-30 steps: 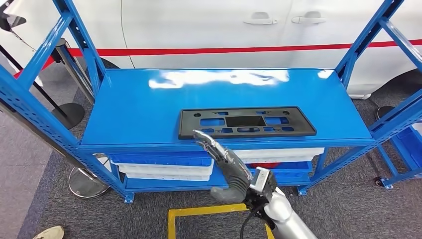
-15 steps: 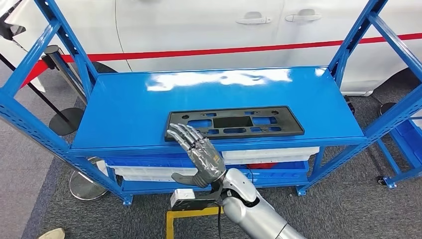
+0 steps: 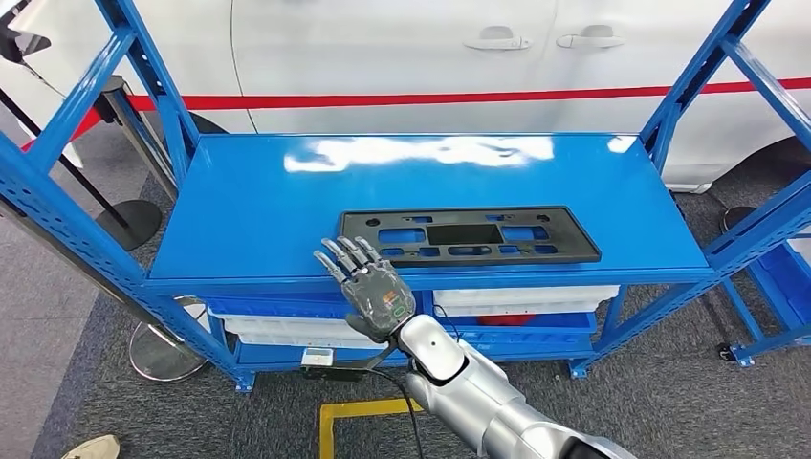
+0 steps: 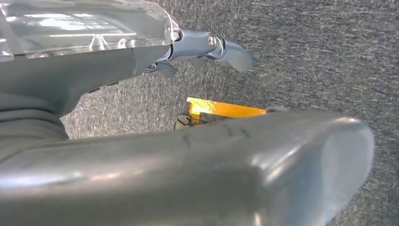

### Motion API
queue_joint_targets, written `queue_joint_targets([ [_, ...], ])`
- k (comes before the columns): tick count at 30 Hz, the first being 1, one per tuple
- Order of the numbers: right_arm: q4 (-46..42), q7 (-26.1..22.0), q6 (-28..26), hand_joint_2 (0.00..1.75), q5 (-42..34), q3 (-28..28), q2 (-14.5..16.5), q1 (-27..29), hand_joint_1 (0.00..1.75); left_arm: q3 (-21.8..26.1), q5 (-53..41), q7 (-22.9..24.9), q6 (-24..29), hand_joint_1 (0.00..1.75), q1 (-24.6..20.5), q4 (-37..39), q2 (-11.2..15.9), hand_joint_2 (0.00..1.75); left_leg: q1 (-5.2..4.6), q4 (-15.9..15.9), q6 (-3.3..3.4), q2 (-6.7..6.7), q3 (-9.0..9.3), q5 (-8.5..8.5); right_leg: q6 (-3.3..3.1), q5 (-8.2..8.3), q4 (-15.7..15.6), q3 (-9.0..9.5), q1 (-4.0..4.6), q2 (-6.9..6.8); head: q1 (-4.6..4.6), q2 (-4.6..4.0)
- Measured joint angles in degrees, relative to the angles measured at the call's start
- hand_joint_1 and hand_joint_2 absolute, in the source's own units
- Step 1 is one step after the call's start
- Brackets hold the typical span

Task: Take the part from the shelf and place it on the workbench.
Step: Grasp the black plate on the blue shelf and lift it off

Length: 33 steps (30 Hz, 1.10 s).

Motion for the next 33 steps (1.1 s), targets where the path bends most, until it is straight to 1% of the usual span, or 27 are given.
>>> queue_joint_targets([
  [1,1.65,0.92,-0.04,1.75,0.56,0.0,0.26,-0.54,0.0,0.01,-0.11,0.04,0.01,0.0,0.02,0.0,0.01,0.0,-0.01,0.0,-0.01,-0.01,0.0,0.0,0.05,0.23,1.06,-0.62,-0.08,-0.01,0.01,0.0],
  [2,3.06,1.41,-0.08,1.75,0.93,-0.01,0.5,-1.09,0.0,0.01,-0.2,0.07,0.01,0.0,0.04,0.0,0.02,0.0,-0.02,0.01,-0.02,-0.04,0.06,-0.01,-0.05,1.57,-0.17,-0.15,-0.08,-0.02,0.01,0.0],
  [4,5.09,2.12,-0.21,1.75,1.59,-0.02,0.99,-2.25,0.0,0.02,-0.41,0.09,0.01,0.0,0.04,0.01,0.01,0.0,-0.05,-0.02,-0.11,-0.08,0.24,-0.07,-0.81,5.75,-7.73,3.29,0.21,-0.01,0.01,0.0],
  [5,5.96,3.01,-0.26,1.75,2.16,-0.02,1.23,-2.87,0.0,0.02,-0.56,0.09,0.01,0.0,0.01,0.01,-0.01,0.0,-0.12,-0.04,-0.26,-0.1,0.28,-0.08,-1.3,7.21,-11.48,5.04,0.46,-0.01,-0.01,0.0],
  [6,6.8,4.24,-0.28,1.75,2.78,-0.04,1.42,-3.46,0.0,0.02,-0.77,0.09,0.01,0.0,-0.04,0.02,-0.03,0.0,-0.11,-0.07,-0.48,-0.12,0.24,-0.06,-1.73,7.97,-14.02,6.18,0.73,-0.01,0.05,0.0],
  [8,8.36,6.6,-0.27,1.75,3.84,-0.29,1.59,-4.4,0.0,0.02,-1.16,0.12,0.01,0.0,-0.12,0.02,-0.05,0.0,-0.07,-0.3,-1.12,-0.13,0.16,0.04,-2.24,7.96,-15.36,6.67,1.06,0.0,0.17,0.0],
  [10,9.5,7.77,-0.33,1.75,4.25,-1.0,1.59,-5.08,0.0,0.02,-1.48,0.31,0.01,0.0,-0.16,0.02,0.04,0.0,-0.09,-0.41,-1.74,-0.08,0.27,-0.11,-2.65,8.39,-16.35,7.11,0.86,-0.03,0.24,0.0],
  [11,10.04,8.13,-0.4,1.75,4.37,-1.47,1.58,-5.46,0.0,0.02,-1.64,0.45,0.01,0.0,-0.17,0.02,0.12,0.0,-0.14,0.52,-1.94,-0.05,-0.05,-0.84,-2.9,8.71,-17.01,7.47,0.67,-0.07,0.22,0.0],
  [12,10.58,8.36,-0.49,1.75,4.46,-1.94,1.59,-5.84,0.0,0.02,-1.81,0.6,0.01,0.0,-0.18,0.02,0.2,0.0,-0.17,2.71,-2.08,-0.03,-0.94,-2.17,-3.1,8.98,-17.59,7.79,0.47,-0.12,0.2,0.0],
  [13,11.14,8.51,-0.61,1.75,4.55,-2.42,1.59,-6.13,0.0,0.02,-1.98,0.73,0.02,0.0,-0.18,0.02,0.27,0.0,-0.09,6.07,-2.15,0.0,-2.43,-3.92,-3.24,9.09,-17.86,7.98,0.45,-0.17,0.19,0.0],
  [14,11.71,8.62,-0.73,1.75,4.67,-2.91,1.57,-6.34,0.0,0.02,-2.15,0.81,0.02,0.0,-0.19,0.02,0.31,0.0,-0.03,9.89,-2.27,-0.01,-4.25,-5.68,-3.4,9.09,-17.86,7.99,0.48,-0.19,0.18,0.0],
  [15,12.24,8.65,-0.86,1.75,4.84,-3.43,1.54,-6.42,0.0,0.02,-2.28,0.87,0.02,0.0,-0.17,0.02,0.33,0.0,0.04,13.1,-2.43,0.0,-5.86,-6.78,-3.44,9.01,-17.75,7.96,0.54,-0.19,0.19,0.0],
  [16,12.66,8.67,-1.04,1.75,5.02,-3.94,1.51,-6.43,0.0,0.02,-2.4,0.88,0.02,0.0,-0.15,0.02,0.39,0.0,0.1,14.66,-2.6,0.01,-6.74,-6.85,-3.43,8.9,-17.57,7.93,0.58,-0.17,0.19,0.0],
  [17,13.01,8.68,-1.24,1.75,5.21,-4.44,1.47,-6.45,0.0,0.02,-2.49,0.87,0.02,0.0,-0.14,0.02,0.45,0.0,0.16,14.32,-2.75,0.03,-6.73,-5.95,-3.35,8.74,-17.31,7.88,0.56,-0.13,0.19,0.0],
  [18,13.29,8.68,-1.51,1.75,5.38,-4.93,1.46,-6.53,0.0,0.02,-2.59,0.86,0.03,0.0,-0.16,0.02,0.54,0.0,0.25,11.82,-2.89,0.05,-5.62,-4.09,-3.17,8.46,-16.89,7.83,0.49,-0.06,0.18,0.0],
  [19,13.51,8.69,-1.79,1.75,5.52,-5.41,1.45,-6.68,0.0,0.02,-2.7,0.84,0.03,0.0,-0.21,0.02,0.64,0.0,0.36,8.2,-2.99,0.08,-3.98,-2.22,-2.89,8.06,-16.29,7.72,0.43,-0.01,0.19,0.0],
  [20,13.72,8.71,-2.04,1.75,5.66,-5.87,1.43,-6.95,0.0,0.02,-2.8,0.82,0.02,0.0,-0.3,0.02,0.72,0.0,0.35,4.92,-2.98,0.06,-2.41,-1.01,-2.53,7.62,-15.51,7.45,0.51,0.05,0.17,0.0],
  [21,13.9,8.73,-2.29,1.75,5.83,-6.29,1.41,-7.24,0.0,0.02,-2.92,0.8,0.02,0.0,-0.41,0.02,0.78,0.0,0.35,2.59,-2.75,0.01,-1.33,-0.3,-2.18,7.26,-14.83,7.12,0.57,0.12,0.24,0.0],
  [22,14.06,8.75,-2.51,1.75,6.05,-6.71,1.39,-7.49,0.0,0.02,-2.96,0.76,0.01,0.0,-0.49,0.02,0.8,0.0,0.27,1.63,-2.44,-0.04,-0.95,-0.33,-1.9,7.05,-14.34,6.78,0.68,0.16,0.31,0.0],
  [25,14.36,9.34,-2.78,1.75,7.12,-7.53,1.32,-7.82,0.0,0.03,-3.11,0.7,-0.01,0.0,-0.53,0.02,0.84,0.0,0.15,1.56,-1.3,-0.12,-1.18,-0.29,-1.33,6.85,-13.84,6.38,0.61,0.22,0.46,0.0],
  [26,14.47,9.81,-2.67,1.75,7.68,-7.64,1.29,-7.93,0.0,0.04,-3.2,0.7,-0.01,0.0,-0.53,0.02,0.87,0.0,0.22,1.45,-0.98,-0.09,-1.18,-0.18,-1.05,6.24,-13.05,6.04,0.52,0.2,0.54,0.0],
  [27,14.6,10.35,-2.48,1.75,8.3,-7.72,1.26,-8.07,0.0,0.05,-3.29,0.71,0.0,0.0,-0.57,0.02,0.91,0.0,0.34,1.34,-0.72,-0.05,-1.2,-0.05,-0.72,5.02,-11.2,5.21,0.42,0.18,0.61,0.0],
  [28,14.74,10.95,-2.21,1.75,8.94,-7.75,1.23,-8.19,0.0,0.06,-3.39,0.71,0.01,0.0,-0.62,0.02,0.95,0.0,0.38,1.29,-0.55,-0.01,-1.25,0.02,-0.35,3.32,-8.22,3.82,0.27,0.15,0.69,0.0],
  [30,15.16,12.06,-1.67,1.75,9.95,-7.76,1.16,-8.34,0.0,0.07,-3.5,0.69,0.0,0.0,-0.67,0.02,1.01,0.0,0.35,1.28,-0.37,0.06,-1.43,0.08,0.16,0.05,-0.88,0.23,0.02,0.12,0.76,0.0],
  [31,15.4,12.52,-1.43,1.75,10.29,-7.77,1.1,-8.35,0.0,0.07,-3.53,0.68,-0.01,0.0,-0.67,0.02,1.02,0.0,0.33,1.28,-0.33,0.08,-1.48,0.11,0.24,-0.5,1.44,-0.94,-0.05,0.1,0.77,0.0],
  [32,15.65,12.8,-1.24,1.75,10.48,-7.79,1.0,-8.37,0.0,0.07,-3.57,0.65,-0.03,0.0,-0.66,0.02,1.02,0.0,0.3,1.28,-0.29,0.07,-1.5,0.13,0.18,0.04,1.7,-1.06,-0.06,0.09,0.78,0.0],
  [33,15.87,12.99,-1.1,1.75,10.6,-7.82,0.91,-8.43,0.0,0.07,-3.62,0.62,-0.05,0.0,-0.65,0.02,1.03,0.0,0.25,1.28,-0.27,0.02,-1.47,0.17,-0.05,1.59,-0.34,-0.02,-0.02,0.09,0.78,0.0],
])
